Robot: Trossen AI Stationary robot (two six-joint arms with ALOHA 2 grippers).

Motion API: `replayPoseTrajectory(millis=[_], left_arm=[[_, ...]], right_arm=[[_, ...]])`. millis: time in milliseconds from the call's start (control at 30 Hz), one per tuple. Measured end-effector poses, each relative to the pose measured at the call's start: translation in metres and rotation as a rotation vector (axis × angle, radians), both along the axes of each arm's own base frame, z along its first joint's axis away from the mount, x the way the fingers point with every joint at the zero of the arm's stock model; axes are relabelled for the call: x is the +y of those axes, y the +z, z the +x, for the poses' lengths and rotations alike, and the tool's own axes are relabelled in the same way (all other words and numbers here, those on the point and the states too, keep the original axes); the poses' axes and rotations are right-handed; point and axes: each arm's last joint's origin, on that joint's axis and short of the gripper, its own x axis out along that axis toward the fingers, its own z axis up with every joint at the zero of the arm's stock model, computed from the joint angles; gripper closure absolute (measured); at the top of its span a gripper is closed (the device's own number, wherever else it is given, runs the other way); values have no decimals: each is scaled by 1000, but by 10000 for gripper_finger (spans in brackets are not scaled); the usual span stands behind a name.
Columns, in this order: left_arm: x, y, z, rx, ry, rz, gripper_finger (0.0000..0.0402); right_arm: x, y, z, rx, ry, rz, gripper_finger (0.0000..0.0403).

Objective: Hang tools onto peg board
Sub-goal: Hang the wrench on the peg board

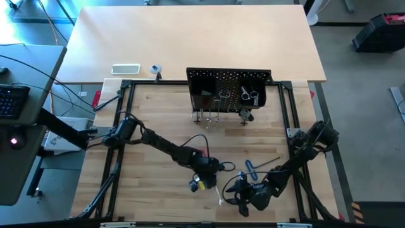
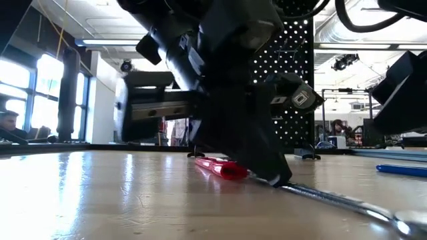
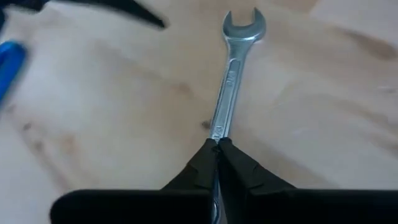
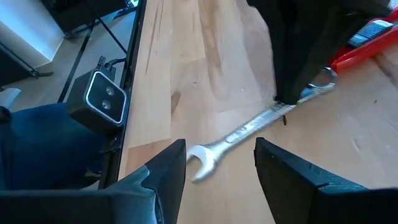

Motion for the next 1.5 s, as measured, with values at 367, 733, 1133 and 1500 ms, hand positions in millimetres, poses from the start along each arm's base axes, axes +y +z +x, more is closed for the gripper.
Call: replayPoseTrajectory(millis=[367, 733, 1133, 1500], left_arm=[[9, 11, 0, -20, 155, 79, 401], [42, 10, 4, 99, 358, -30, 401], [43, 8, 0, 164, 405, -52, 401], [50, 45, -8, 136, 446, -77, 360]], right_arm=[[-20, -8, 8, 88, -140, 22, 217], [-32, -13, 12, 171, -117, -34, 217], [-46, -23, 0, 330, -171, -190, 229], [-51, -25, -2, 359, -183, -255, 264]])
